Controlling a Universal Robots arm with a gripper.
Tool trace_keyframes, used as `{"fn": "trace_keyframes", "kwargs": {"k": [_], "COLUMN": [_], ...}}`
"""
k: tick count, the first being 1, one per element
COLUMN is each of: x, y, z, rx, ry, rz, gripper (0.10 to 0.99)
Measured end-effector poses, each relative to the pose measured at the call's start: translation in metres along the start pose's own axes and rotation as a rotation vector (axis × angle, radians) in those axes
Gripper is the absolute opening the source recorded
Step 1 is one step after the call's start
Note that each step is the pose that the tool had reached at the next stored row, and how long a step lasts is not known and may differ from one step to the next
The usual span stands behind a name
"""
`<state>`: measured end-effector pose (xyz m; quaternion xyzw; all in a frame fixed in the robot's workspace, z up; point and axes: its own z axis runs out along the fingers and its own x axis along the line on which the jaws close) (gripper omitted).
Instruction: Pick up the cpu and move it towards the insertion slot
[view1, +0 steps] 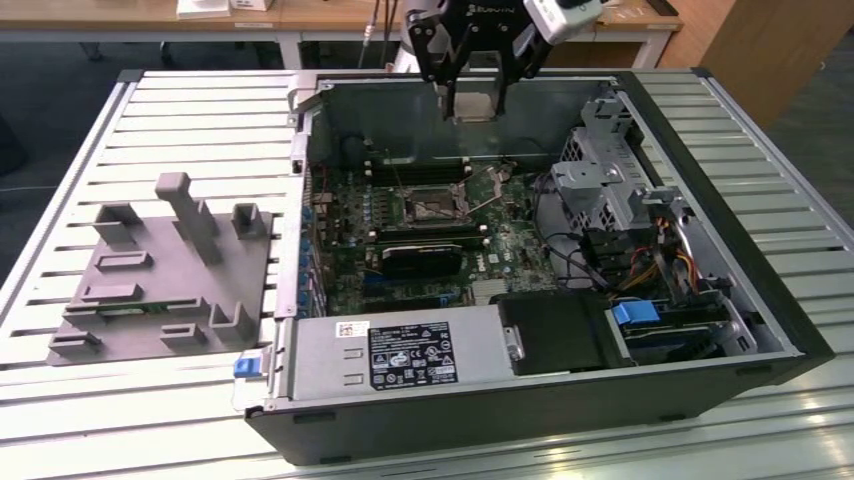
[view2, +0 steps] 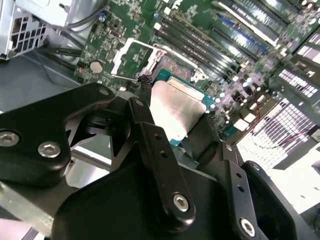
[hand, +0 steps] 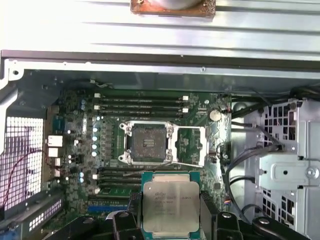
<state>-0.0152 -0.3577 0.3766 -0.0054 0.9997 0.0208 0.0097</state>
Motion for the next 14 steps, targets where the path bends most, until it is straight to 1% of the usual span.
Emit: {"fn": "trace_keyframes", "kwargs": {"k": [5, 7, 14], "x": [0.0000, 0.0000, -0.0001], "y": [0.0087, 0.0111, 0.0125], "z": [0.0022, 0.0032, 0.0043], "rx": [0.000, 0.000, 0.000], "ry": [0.0001, 0.0000, 0.0000], "rz": [0.000, 0.000, 0.000], "gripper": [0.541, 0.541, 0.541]}}
